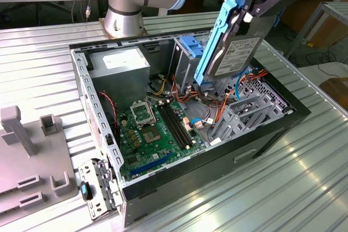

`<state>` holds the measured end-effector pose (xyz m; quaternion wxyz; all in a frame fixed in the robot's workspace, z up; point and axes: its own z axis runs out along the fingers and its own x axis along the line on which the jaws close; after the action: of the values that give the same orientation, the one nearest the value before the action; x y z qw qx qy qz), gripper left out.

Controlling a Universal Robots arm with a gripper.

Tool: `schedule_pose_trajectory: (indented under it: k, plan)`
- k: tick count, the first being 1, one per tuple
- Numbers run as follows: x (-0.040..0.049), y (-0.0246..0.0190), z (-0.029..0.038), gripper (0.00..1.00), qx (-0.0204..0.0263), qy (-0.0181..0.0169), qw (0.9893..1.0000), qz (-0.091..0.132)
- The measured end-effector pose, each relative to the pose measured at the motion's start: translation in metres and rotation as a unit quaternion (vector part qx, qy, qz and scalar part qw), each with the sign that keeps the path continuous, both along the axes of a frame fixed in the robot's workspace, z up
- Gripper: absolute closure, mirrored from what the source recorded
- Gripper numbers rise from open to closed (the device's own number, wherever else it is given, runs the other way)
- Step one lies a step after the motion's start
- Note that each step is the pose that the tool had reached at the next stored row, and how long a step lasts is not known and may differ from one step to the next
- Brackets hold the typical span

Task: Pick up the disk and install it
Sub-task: 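Pick up the disk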

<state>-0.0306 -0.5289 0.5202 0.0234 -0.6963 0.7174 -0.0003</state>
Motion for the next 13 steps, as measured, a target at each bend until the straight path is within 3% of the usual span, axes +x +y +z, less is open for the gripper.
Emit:
schedule_pose_trajectory:
  k: [4, 6, 9, 13]
  plan:
    - [0.0194, -0.0009, -0.0025, 0.63, -0.0001, 0.0, 1.0, 0.0]
    - [0.0262, -0.0034, -0.0037, 0.63, -0.0003, 0.0001, 1.0, 0.0]
    - [0.0304, -0.013, -0.0065, 0.63, -0.0005, 0.0, 1.0, 0.0]
    - [0.0346, -0.0219, -0.0092, 0.63, -0.0009, 0.0, 1.0, 0.0]
